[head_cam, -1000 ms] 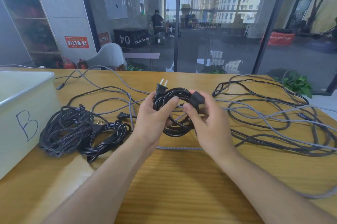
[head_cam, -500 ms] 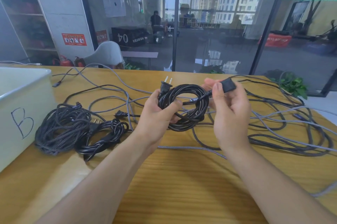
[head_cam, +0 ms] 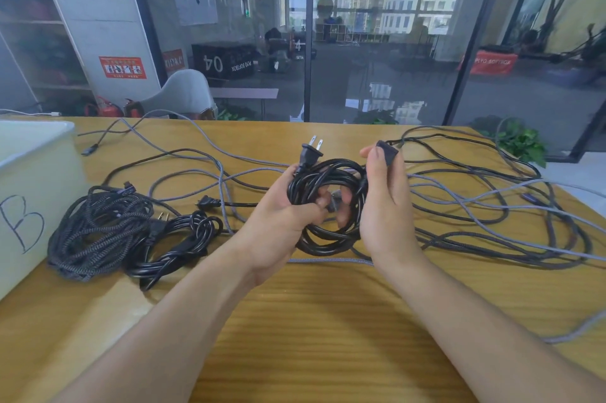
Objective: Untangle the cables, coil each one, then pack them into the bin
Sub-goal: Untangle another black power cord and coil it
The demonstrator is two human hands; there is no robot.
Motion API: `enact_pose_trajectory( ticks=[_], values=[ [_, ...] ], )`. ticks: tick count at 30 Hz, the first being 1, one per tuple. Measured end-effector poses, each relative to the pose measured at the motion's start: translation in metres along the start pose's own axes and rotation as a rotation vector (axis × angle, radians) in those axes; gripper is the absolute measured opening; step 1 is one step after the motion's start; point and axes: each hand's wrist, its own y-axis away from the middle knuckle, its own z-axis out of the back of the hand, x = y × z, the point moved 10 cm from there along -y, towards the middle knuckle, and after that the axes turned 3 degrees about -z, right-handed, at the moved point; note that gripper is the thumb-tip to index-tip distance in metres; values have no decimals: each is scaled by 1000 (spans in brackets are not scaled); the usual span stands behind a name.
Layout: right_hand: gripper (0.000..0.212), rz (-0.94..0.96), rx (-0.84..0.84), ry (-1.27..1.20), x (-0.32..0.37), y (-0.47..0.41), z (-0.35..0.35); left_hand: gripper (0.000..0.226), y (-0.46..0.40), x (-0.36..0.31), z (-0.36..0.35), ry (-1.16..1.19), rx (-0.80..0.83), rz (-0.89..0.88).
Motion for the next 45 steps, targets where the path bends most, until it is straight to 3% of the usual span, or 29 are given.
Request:
enact_pose_trajectory(
  ticks=[5, 9, 17, 21, 23, 28, 31, 33, 36, 41, 45],
  values=[
    [19, 25, -61, -1, 4, -6, 10, 34, 1, -5, -9, 13, -7, -37],
    [22, -46, -27, -29, 1, -10, 17, 42, 1, 1, -2, 182, -59, 76],
    [26, -52, 10, -90, 6, -13, 19, 18, -3, 3, 23, -28, -173, 18],
    [25, -44, 16, -107, 7, -11, 18, 9, -3, 5, 21, -66, -129, 38],
    [27, -66, -3, -105, 5, -12, 20, 13, -2, 4, 18, -75, -100, 39],
    [24, -79, -50, -93, 2, -16, 27, 50, 0, 3, 6, -9, -54, 96],
    [26, -80, -26, -46, -4, -18, 23, 38, 2, -4, -1, -30, -46, 47],
    [27, -93, 4, -13, -11, -18, 19, 60, 2, -2, 2, -15, -85, 46],
    [27, -122, 40, -6, -18, -17, 14, 75, 2, -1, 0, -14, -23, 54],
    [25, -133, 127, 2, -23, -11, 1, 76, 2, 0, 3, 50, -39, 75],
    [24, -118, 156, 22, -24, -9, -5, 62, 2, -5, 7, -97, -64, 20]
  ],
)
